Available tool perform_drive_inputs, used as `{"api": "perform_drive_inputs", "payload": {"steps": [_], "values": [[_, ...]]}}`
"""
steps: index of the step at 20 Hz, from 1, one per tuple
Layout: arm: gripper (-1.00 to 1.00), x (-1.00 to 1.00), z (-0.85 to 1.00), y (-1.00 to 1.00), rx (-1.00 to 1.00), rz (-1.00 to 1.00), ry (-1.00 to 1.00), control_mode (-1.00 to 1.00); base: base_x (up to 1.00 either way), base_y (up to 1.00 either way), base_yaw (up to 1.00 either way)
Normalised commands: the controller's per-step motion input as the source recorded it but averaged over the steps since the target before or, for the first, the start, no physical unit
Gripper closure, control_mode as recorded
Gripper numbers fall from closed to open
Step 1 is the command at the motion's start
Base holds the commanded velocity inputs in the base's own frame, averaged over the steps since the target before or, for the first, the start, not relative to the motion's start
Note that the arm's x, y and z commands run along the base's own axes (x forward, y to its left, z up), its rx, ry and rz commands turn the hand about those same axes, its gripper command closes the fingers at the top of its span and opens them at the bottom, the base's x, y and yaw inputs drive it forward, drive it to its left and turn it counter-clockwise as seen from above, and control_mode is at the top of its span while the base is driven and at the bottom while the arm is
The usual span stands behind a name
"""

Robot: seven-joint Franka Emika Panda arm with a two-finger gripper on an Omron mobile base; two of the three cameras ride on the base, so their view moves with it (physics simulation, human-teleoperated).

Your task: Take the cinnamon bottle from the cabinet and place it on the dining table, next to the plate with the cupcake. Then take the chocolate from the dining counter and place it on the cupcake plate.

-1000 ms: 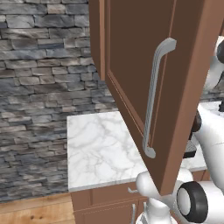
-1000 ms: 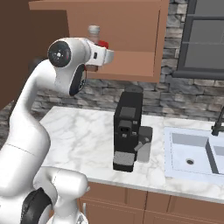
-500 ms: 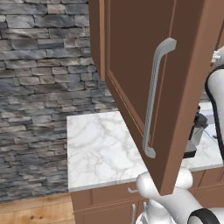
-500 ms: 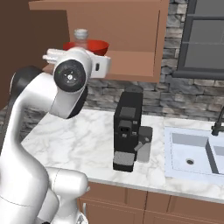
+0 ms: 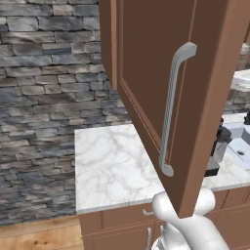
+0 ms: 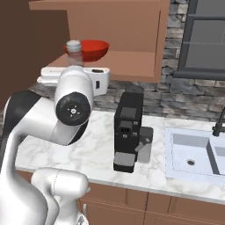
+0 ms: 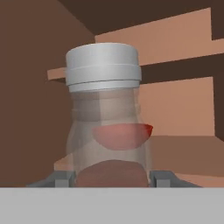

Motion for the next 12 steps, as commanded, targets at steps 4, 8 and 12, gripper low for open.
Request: {"api": "perform_drive_inputs", "payload": {"steps": [4, 8, 12], "values": [[1.00, -0.02, -0.08, 0.12, -0.06, 0.00, 0.08, -1.00, 0.00, 0.00, 0.00], [1.00, 0.00, -0.02, 0.00, 0.00, 0.00, 0.01, 1.00, -0.13, 0.04, 0.00], [1.00, 0.00, 0.00, 0.00, 0.00, 0.00, 0.00, 1.00, -0.96, 0.00, -0.01]]}}
